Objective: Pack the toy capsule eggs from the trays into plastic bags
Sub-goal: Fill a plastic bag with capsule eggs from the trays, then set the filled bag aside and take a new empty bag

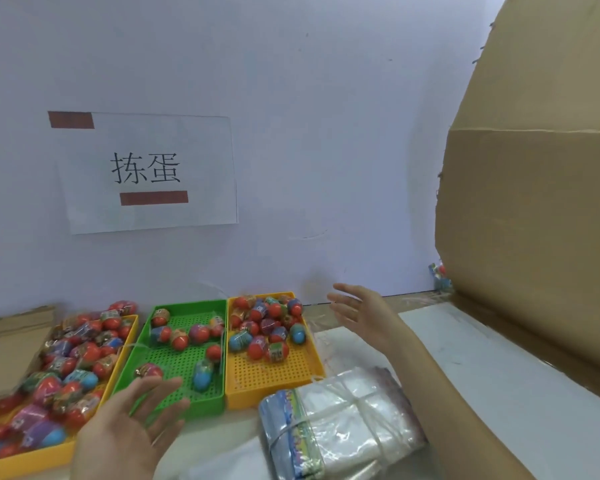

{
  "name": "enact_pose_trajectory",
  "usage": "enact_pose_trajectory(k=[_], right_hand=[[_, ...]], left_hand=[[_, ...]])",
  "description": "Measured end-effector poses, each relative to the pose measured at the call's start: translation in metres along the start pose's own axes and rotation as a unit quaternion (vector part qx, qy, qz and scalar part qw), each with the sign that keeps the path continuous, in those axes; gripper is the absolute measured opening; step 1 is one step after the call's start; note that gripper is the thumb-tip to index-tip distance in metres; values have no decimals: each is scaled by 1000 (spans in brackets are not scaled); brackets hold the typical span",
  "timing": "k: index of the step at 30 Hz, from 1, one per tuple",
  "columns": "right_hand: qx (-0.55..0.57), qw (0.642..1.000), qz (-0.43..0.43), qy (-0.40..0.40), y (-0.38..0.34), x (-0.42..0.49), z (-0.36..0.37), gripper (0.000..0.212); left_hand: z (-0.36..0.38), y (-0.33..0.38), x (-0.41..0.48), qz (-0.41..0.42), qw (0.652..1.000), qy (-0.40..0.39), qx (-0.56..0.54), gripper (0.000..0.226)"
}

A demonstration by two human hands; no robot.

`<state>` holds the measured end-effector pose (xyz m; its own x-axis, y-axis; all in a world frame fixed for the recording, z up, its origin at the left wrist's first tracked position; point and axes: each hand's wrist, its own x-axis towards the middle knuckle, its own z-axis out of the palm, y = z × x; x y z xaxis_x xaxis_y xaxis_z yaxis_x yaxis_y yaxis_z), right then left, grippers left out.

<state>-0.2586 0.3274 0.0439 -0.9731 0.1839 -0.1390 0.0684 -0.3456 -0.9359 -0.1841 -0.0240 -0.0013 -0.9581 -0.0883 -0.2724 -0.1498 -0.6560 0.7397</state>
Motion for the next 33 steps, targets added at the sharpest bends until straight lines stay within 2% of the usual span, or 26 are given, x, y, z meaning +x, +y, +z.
enact_pose_trajectory(k=[3, 7, 11, 15, 17, 19, 21, 23, 25, 27, 30, 33], right_hand=[[-109, 990, -55, -64, -7, -24, 26, 24], [-243, 955, -112, -126, -10, -51, 59, 19], [-369, 911, -135, -128, 2, -59, 84, 13], [-493, 843, -176, -124, 18, -51, 95, 11], [-549, 804, -181, -140, 25, -43, 97, 30], [-583, 779, -173, -151, 29, -27, 100, 54], [-620, 752, -172, -142, 27, -5, 107, 65], [-651, 724, -187, -130, 25, 20, 116, 60], [-659, 718, -184, -126, 26, 45, 123, 55], [-674, 710, -158, -129, 32, 65, 128, 60], [-733, 650, -163, -119, 45, 86, 135, 64], [-738, 635, -169, -154, 50, 87, 141, 59]], left_hand=[[1, 2, -7, 27, 997, -59, 45, 25], [12, 5, -24, 29, 995, -62, 78, 21], [19, 8, -32, 46, 991, -49, 117, 22], [20, 8, -32, 63, 984, -30, 162, 21], [21, 6, -31, 72, 979, -25, 187, 21], [21, 5, -30, 80, 975, -18, 207, 21], [20, 3, -29, 83, 972, -16, 221, 21], [21, 2, -28, 79, 970, -16, 228, 20], [22, 2, -29, 72, 970, -15, 231, 21], [22, 2, -27, 69, 969, -17, 239, 21], [21, 4, -24, 68, 967, -28, 244, 22], [21, 7, -22, 77, 970, -32, 227, 21]])
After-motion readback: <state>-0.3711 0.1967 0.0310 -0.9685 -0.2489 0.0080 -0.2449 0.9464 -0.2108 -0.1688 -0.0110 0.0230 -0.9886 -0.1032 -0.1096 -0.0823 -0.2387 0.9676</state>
